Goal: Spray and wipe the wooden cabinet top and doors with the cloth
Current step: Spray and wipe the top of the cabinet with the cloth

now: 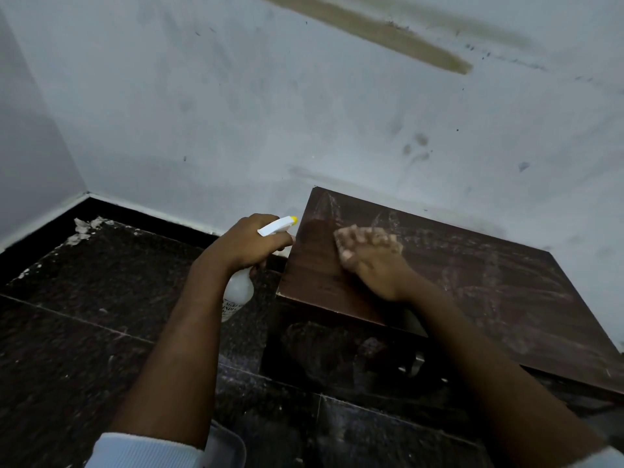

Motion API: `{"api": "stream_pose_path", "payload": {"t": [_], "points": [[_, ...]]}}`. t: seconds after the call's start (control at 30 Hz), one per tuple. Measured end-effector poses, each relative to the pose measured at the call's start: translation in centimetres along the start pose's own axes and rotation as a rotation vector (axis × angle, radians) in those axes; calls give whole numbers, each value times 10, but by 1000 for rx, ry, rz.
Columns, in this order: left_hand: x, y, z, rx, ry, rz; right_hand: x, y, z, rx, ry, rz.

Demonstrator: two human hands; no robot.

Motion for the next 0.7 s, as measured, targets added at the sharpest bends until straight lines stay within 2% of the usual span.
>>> {"api": "stream_pose_path", "payload": {"t": [0.07, 0.13, 0.23, 0.33, 0.4, 0.47, 0.57, 0.7], "points": [[0, 0, 2, 2, 7, -4, -24, 28, -8, 16, -34, 130], [-1, 0, 4, 8, -4, -9, -19, 61, -9, 14, -45, 153], [-2, 1, 6, 5, -38, -10, 27, 82, -4, -4, -66, 26], [0, 4, 6, -11, -81, -5, 67, 44, 6, -8, -97, -184], [3, 5, 6, -26, -92, -5, 59, 13, 11, 17, -78, -252], [3, 5, 9, -29, -56, 12, 25, 4, 9, 59, -59, -190], [1, 3, 10, -43, 4, 38, -17, 32, -6, 66, -66, 5], [-1, 2, 6, -86, 12, 49, -11, 95, -12, 44, -69, 97]]}}
Point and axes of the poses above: each hand's wrist, its own y-axis towards the middle knuckle, its own z-axis out of the palm, x = y × z, the point moved 7 cm from there along y, towards the middle knuckle, and after that the axes turned 10 degrees about -z, right-handed, at the moved point
